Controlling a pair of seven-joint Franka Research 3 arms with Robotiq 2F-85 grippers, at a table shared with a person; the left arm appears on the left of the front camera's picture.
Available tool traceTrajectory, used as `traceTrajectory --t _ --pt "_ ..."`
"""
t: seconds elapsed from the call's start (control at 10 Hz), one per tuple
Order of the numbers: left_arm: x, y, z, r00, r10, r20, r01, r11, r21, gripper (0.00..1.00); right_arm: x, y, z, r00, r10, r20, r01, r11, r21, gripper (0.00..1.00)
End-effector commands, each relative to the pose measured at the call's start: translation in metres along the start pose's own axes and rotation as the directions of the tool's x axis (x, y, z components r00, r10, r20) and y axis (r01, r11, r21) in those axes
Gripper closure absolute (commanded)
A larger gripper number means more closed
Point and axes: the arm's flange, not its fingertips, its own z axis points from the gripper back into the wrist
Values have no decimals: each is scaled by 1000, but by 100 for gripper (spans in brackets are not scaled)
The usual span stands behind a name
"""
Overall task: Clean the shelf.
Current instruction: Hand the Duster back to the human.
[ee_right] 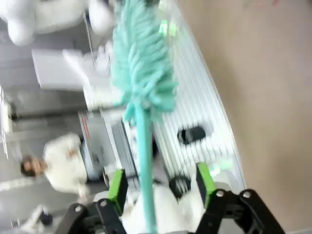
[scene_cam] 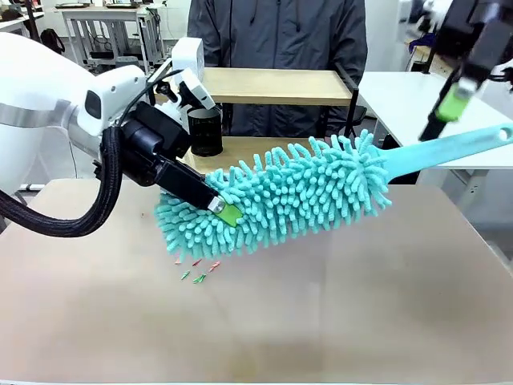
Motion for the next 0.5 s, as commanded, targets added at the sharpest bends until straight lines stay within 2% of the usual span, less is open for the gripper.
traceTrajectory --t 0.0,0.1,0.2,0.3,0.4 --pt "-9 -12 19 1000 -14 -9 14 1000 -20 100 -39 -45 19 831 -60 552 26 997 69 0" --pt "-14 -15 27 1000 -15 -4 15 1000 -16 100 -73 -72 33 635 -125 762 3 987 159 0" --pt "-16 -18 35 1000 -15 22 15 1000 -11 100 -109 -100 36 438 -207 875 -11 972 235 0" --pt "-17 -20 43 998 -17 58 17 1000 -6 100 -142 -133 28 284 -281 917 69 960 272 0" --pt "-15 -27 59 991 -20 131 19 1000 11 100 -176 -185 -4 159 -433 887 131 900 416 0"
